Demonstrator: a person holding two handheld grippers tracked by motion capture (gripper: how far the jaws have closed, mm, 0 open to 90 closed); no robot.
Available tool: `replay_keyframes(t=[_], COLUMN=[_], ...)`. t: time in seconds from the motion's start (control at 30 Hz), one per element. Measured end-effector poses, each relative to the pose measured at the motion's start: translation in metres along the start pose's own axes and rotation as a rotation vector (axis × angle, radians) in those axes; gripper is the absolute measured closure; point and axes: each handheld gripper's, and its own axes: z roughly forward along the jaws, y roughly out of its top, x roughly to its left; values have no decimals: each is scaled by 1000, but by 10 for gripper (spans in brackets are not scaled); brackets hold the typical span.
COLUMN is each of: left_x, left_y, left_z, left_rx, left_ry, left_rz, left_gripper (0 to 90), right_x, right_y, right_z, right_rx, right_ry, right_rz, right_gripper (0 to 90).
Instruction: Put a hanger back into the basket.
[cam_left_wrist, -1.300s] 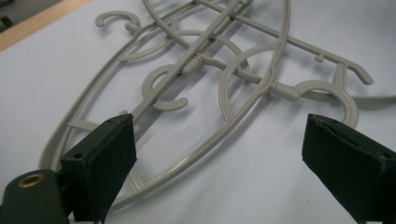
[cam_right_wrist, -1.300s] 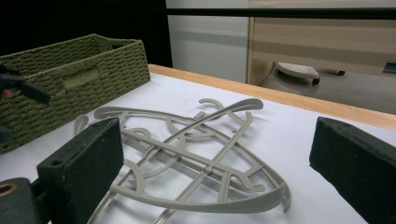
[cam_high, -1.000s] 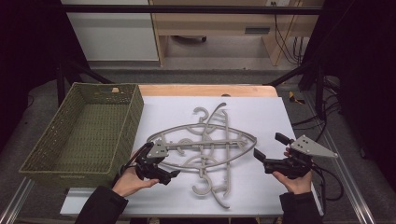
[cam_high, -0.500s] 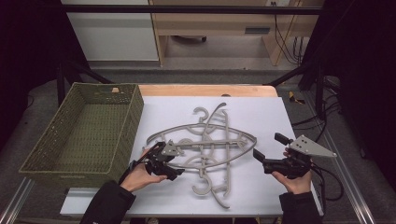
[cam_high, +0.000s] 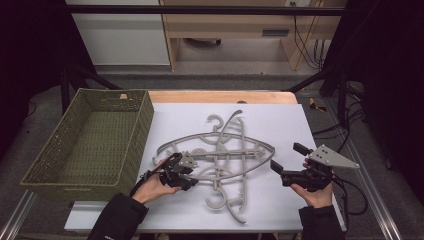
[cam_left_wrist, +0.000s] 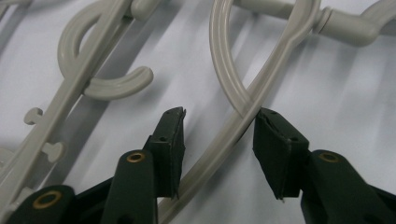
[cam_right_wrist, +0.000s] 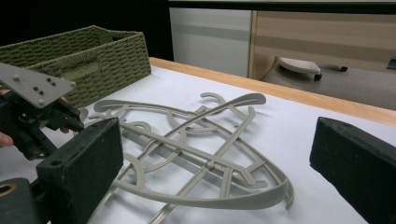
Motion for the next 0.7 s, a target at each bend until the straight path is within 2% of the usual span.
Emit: replay_keyframes(t=[0.2,0.23,0.33,0.5,0.7], left_x=[-2,-2,-6,-11,-19], left_y=[0,0,0,3,6], left_z=[2,2,2,0,0], left_rx=[16,28,18,30,27], left_ry=[4,8,5,5,24], left_rz=[15,30,35,61,90], left_gripper=[611,620,664,718,792], right_x=[0,0,0,0,0], right_y=[0,0,0,0,0], right_z=[1,1,1,-1,0], right_rx=[1,1,5,0,1], right_ry=[2,2,1,1,2], right_rz=[-4,-5,-2,1,0], right_gripper=[29,29,29,30,30])
